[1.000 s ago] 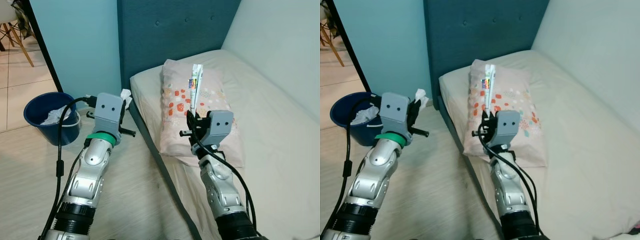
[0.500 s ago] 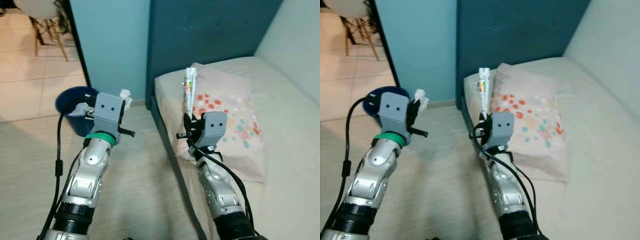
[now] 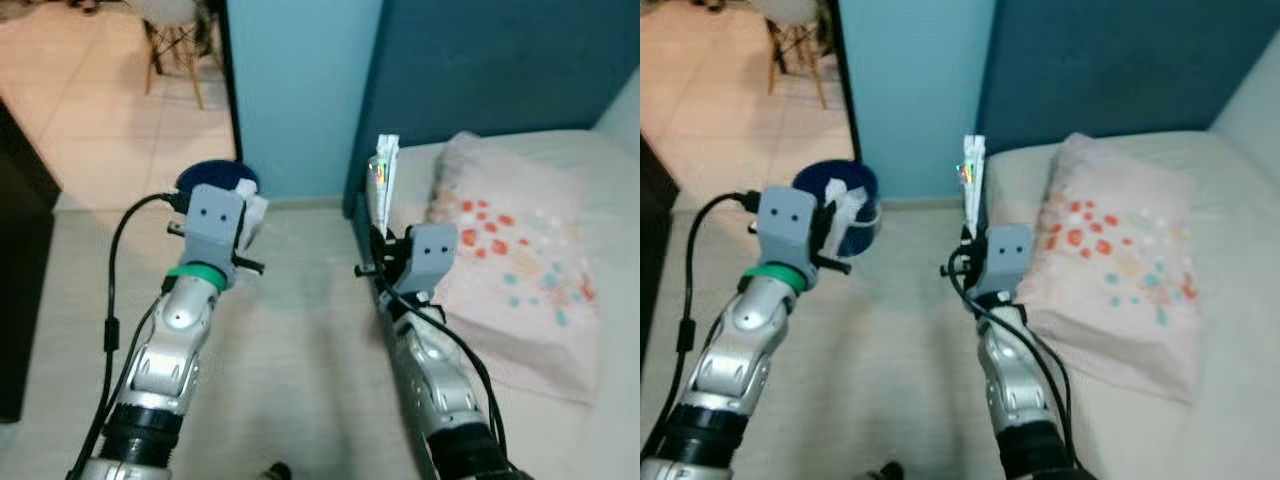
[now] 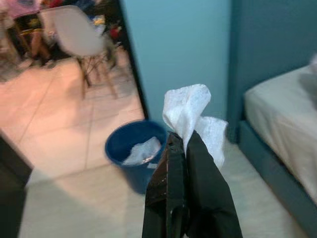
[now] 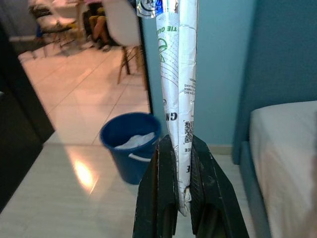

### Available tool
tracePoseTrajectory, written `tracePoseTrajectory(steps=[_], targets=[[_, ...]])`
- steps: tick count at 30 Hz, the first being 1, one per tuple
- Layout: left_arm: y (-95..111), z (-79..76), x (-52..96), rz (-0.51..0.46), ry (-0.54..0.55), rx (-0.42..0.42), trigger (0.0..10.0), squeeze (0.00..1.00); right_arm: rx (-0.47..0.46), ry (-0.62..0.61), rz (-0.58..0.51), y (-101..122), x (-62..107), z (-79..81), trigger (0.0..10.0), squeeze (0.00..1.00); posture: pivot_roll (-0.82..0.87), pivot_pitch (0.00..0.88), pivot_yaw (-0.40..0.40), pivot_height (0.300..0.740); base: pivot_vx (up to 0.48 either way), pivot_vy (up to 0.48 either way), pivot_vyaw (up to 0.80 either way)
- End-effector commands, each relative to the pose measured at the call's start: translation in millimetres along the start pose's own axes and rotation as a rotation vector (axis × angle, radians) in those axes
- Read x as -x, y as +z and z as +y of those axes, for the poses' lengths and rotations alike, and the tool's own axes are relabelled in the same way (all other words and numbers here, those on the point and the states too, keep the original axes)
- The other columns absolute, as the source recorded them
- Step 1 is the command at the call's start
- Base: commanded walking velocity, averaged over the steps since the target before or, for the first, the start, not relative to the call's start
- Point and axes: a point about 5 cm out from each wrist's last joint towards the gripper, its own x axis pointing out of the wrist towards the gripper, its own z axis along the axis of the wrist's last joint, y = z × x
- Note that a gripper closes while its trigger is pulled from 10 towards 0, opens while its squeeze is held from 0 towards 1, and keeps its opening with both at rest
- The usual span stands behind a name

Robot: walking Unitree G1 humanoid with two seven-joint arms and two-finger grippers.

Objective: Clean up the room

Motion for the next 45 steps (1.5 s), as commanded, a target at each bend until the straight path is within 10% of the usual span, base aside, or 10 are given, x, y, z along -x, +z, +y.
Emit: tracePoseTrajectory(steps=[1, 13, 45], targets=[[-2, -1.7, 0.7, 0.012, -0.009, 0.000, 10.0, 0.00, -0.005, -0.005, 0.011, -4, 2.0, 0.1, 10.0, 0.00, 0.06, 0.047, 0.014, 0.740, 0.000, 0.000, 0.70], [-1, -1.6, -2.3, 0.010, -0.002, -0.016, 10.0, 0.00, -0.014, -0.020, 0.012, -4, 2.1, -1.0, 10.0, 0.00, 0.06, 0.049, 0.017, 0.740, 0.000, 0.000, 0.67], [-6, -1.9, -6.6, 0.034, -0.027, -0.044, 10.0, 0.00, -0.029, -0.111, 0.044, -11, 3.6, -11.3, 10.0, 0.00, 0.05, 0.048, 0.032, 0.740, 0.469, 0.000, -0.18]])
